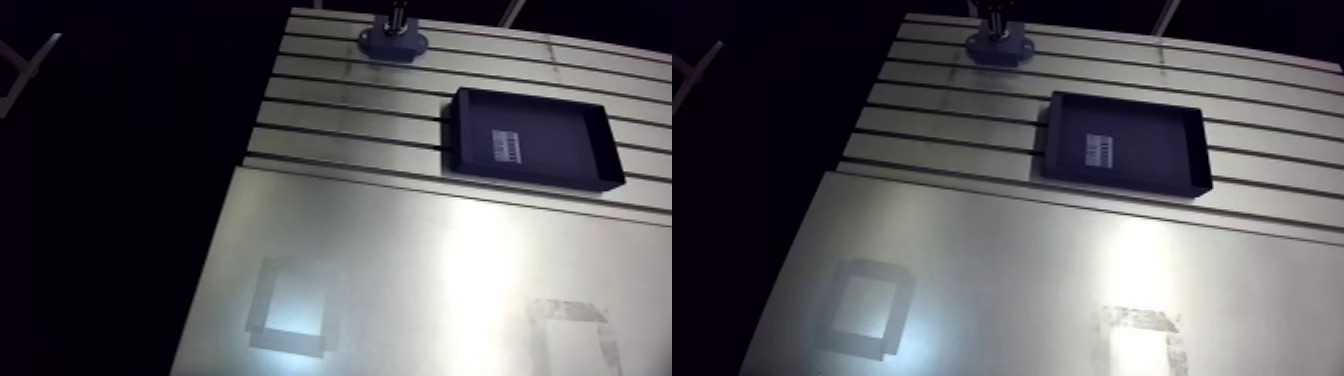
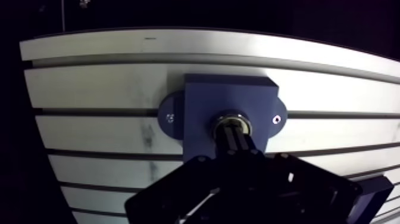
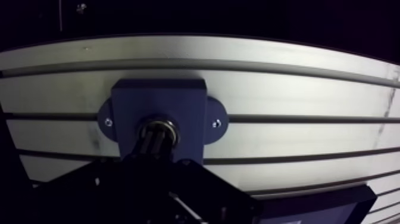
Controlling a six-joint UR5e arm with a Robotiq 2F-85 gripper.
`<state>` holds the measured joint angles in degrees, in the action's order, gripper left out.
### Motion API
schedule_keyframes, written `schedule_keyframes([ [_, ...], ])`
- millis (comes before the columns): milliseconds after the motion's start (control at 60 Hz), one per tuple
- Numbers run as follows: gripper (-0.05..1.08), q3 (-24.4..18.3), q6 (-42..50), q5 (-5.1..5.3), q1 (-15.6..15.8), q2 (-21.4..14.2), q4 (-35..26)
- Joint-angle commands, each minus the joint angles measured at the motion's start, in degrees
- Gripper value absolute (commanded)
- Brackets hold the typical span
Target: Pick up the bearing and press it into the housing until flush.
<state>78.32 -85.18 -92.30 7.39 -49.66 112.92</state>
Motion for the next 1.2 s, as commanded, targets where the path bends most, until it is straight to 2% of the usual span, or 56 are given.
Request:
schedule_keyframes([
  [17, 1.08, 0.03, -0.29, 0.06, 0.00, 0.22, -0.02],
  [1200, 1.08, 0.12, -0.65, 0.06, 0.08, 0.32, -0.02],
])
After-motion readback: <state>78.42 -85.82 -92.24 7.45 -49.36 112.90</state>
